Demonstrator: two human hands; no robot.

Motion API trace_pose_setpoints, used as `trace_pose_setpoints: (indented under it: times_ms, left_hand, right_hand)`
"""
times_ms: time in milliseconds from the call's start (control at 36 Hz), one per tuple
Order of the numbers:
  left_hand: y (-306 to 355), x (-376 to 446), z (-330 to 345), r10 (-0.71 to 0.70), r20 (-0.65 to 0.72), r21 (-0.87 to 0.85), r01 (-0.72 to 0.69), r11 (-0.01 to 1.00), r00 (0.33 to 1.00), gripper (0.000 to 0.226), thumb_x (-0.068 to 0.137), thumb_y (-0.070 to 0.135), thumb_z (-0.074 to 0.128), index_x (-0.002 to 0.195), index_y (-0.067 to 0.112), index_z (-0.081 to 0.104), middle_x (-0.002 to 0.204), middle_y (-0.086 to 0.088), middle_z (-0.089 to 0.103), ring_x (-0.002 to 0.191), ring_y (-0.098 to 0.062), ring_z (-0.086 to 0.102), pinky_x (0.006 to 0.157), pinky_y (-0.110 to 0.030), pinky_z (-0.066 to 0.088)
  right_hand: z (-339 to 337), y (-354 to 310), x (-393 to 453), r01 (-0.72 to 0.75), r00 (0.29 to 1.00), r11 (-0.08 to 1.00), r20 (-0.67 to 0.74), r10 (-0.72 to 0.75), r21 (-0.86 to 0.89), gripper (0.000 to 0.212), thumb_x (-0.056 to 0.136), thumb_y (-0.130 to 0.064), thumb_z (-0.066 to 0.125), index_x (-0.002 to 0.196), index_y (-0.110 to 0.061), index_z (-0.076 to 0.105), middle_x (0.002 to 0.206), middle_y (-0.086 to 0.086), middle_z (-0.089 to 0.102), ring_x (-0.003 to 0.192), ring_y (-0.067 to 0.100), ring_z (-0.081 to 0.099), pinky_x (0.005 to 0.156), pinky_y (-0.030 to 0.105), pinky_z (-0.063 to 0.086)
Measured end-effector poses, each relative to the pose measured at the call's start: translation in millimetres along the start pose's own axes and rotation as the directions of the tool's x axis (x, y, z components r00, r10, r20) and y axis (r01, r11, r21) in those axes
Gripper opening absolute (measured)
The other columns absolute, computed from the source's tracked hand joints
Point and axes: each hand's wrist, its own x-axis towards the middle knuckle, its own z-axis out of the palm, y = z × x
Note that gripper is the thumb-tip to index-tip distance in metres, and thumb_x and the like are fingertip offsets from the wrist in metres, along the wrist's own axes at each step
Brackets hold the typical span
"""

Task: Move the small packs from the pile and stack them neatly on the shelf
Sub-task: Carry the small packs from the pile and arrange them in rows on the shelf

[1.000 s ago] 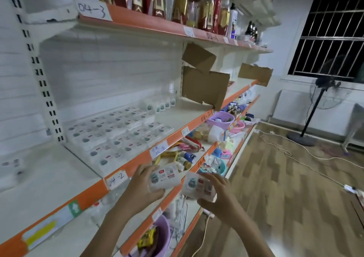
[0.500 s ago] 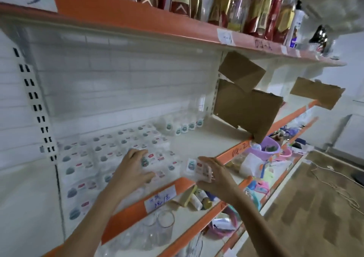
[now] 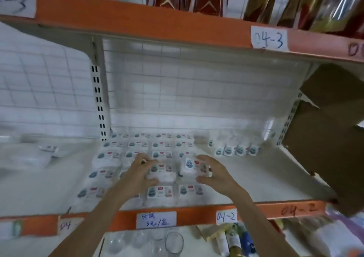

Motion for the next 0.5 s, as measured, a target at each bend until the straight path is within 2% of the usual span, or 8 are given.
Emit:
trace_pose_setpoints:
  times_ms: [56,111,167,250,333,417,444,500]
  left_hand:
    - [5.8,-1.4,1.7,-0.053,-0.031,-0.011,0.053,0.999,0.998,0.058,0.083,0.025,0.067,0.135,0.016,0.043,0.120,0.005,0.026,0.106,-0.010,0.036,0.078,0.001,0.026]
    - [7.0,-0.4,4.6,-0.061,-0.036,0.037,0.063,0.997,0.997,0.062,0.082,0.026,0.069,0.136,0.015,0.041,0.121,0.002,0.030,0.106,-0.010,0.038,0.079,-0.001,0.025]
    - [11.2,-2.2,5.1,-0.095,-0.036,0.069,0.097,0.993,0.995,0.061,0.083,0.028,0.067,0.137,0.015,0.041,0.128,-0.001,0.033,0.113,-0.012,0.039,0.081,-0.004,0.022]
    - [13.5,-3.8,7.2,-0.113,-0.075,0.090,0.119,0.989,0.991,0.058,0.085,0.030,0.065,0.136,0.016,0.041,0.118,0.005,0.031,0.104,-0.005,0.036,0.079,-0.005,0.022]
    - [15.2,-5.7,9.0,-0.099,-0.117,0.107,0.112,0.988,0.988,0.055,0.084,0.029,0.065,0.134,0.015,0.045,0.112,0.007,0.028,0.099,-0.003,0.035,0.077,-0.006,0.024]
    - [15.2,-6.0,9.9,-0.088,-0.135,0.118,0.105,0.987,0.987,0.055,0.084,0.029,0.065,0.133,0.014,0.046,0.115,0.003,0.034,0.102,-0.006,0.040,0.079,-0.008,0.025]
    - [15.4,-6.1,9.9,-0.086,-0.135,0.123,0.103,0.987,0.987,0.055,0.084,0.029,0.065,0.133,0.014,0.045,0.119,0.000,0.036,0.106,-0.009,0.042,0.080,-0.009,0.027]
    - [16.0,-5.6,9.6,-0.082,-0.130,0.132,0.099,0.986,0.988,0.054,0.084,0.028,0.065,0.132,0.012,0.046,0.126,-0.004,0.038,0.108,-0.012,0.045,0.082,-0.012,0.030]
  right_hand:
    - [1.6,6.8,5.4,0.028,0.998,0.999,0.059,-0.027,-0.019,0.063,0.080,-0.011,0.071,0.136,-0.019,0.042,0.127,-0.007,0.041,0.119,0.006,0.037,0.096,0.014,0.027]
    - [4.0,12.3,9.3,0.059,0.994,0.998,0.100,-0.055,-0.038,0.062,0.080,-0.011,0.070,0.136,-0.017,0.043,0.125,-0.002,0.039,0.118,0.009,0.038,0.096,0.012,0.027]
    - [6.4,17.1,12.2,0.089,0.991,0.996,0.107,-0.086,-0.029,0.060,0.078,-0.014,0.072,0.132,-0.014,0.047,0.121,0.001,0.034,0.119,0.013,0.037,0.103,0.019,0.031]
    - [9.5,23.2,15.9,0.122,0.990,0.992,0.070,-0.122,0.010,0.051,0.071,-0.025,0.071,0.119,-0.027,0.052,0.117,0.002,0.032,0.121,0.018,0.035,0.109,0.026,0.030]
    - [12.3,27.9,18.7,0.143,0.989,0.990,0.041,-0.143,0.015,0.044,0.075,-0.014,0.073,0.104,-0.038,0.051,0.117,0.003,0.034,0.119,0.018,0.036,0.103,0.016,0.028]
    - [13.6,31.9,19.4,0.135,0.989,0.990,0.052,-0.137,0.040,0.041,0.077,-0.014,0.073,0.112,-0.026,0.055,0.125,0.002,0.035,0.117,0.010,0.039,0.092,-0.001,0.025]
    - [13.6,32.5,19.5,0.135,0.989,0.990,0.052,-0.137,0.042,0.041,0.078,-0.014,0.072,0.113,-0.025,0.055,0.126,0.001,0.036,0.116,0.008,0.040,0.090,-0.004,0.025]
    - [13.9,33.2,19.8,0.151,0.987,0.988,0.056,-0.152,0.022,0.041,0.078,-0.014,0.072,0.115,-0.024,0.055,0.124,0.000,0.038,0.121,0.011,0.039,0.094,0.003,0.027]
